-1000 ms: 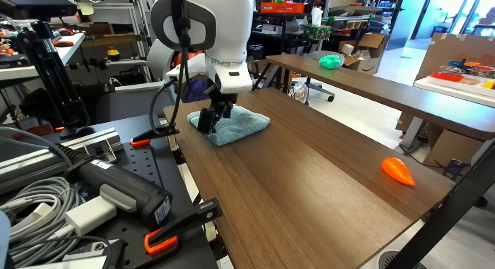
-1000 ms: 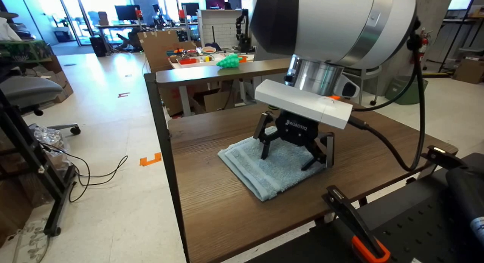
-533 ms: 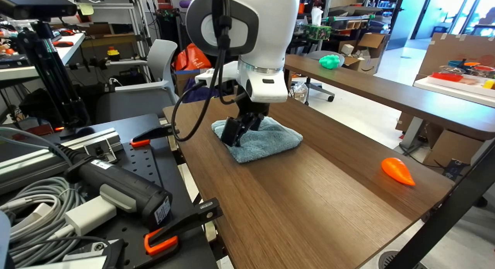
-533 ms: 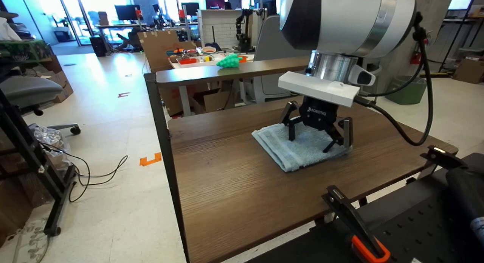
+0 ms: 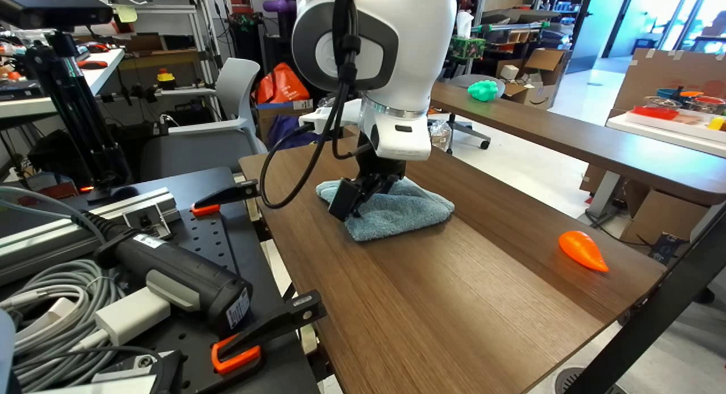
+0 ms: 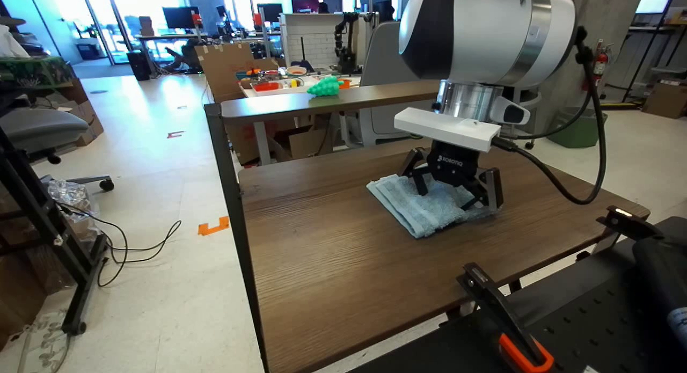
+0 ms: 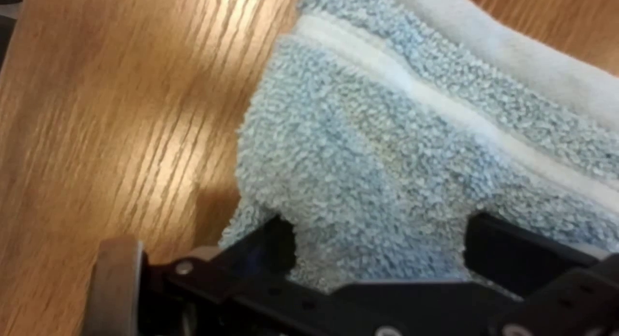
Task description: Clean up on the table
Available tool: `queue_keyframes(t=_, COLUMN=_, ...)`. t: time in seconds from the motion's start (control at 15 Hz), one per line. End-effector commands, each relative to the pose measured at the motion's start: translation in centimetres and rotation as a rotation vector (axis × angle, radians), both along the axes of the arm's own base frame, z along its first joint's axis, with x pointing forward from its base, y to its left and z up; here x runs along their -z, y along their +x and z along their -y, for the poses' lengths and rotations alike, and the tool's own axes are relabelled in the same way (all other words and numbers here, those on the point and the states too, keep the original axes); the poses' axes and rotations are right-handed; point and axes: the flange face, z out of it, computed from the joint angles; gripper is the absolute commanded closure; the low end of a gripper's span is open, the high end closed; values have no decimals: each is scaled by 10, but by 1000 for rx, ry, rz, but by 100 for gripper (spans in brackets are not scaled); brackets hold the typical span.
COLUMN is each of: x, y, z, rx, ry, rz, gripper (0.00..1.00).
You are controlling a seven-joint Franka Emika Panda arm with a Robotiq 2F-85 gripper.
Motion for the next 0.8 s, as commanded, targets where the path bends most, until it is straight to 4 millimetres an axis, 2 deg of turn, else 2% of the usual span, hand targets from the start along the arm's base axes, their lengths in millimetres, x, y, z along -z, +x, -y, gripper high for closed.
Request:
queue_keyframes(t=0.0, x=7, y=0, z=2, rx=-5, ry=-77, rz=16, gripper=0)
queue_keyframes(t=0.13, x=15, y=11, z=12, rx=34, ry=-119, rz=7, gripper=0)
queue_keyframes(t=0.47, x=23, y=49, z=59, rx=267, ry=-186, rz=32, gripper=0)
queue_keyframes(t=0.73, x=28, y=70, z=71, rx=401, ry=-208, rz=68, gripper=0)
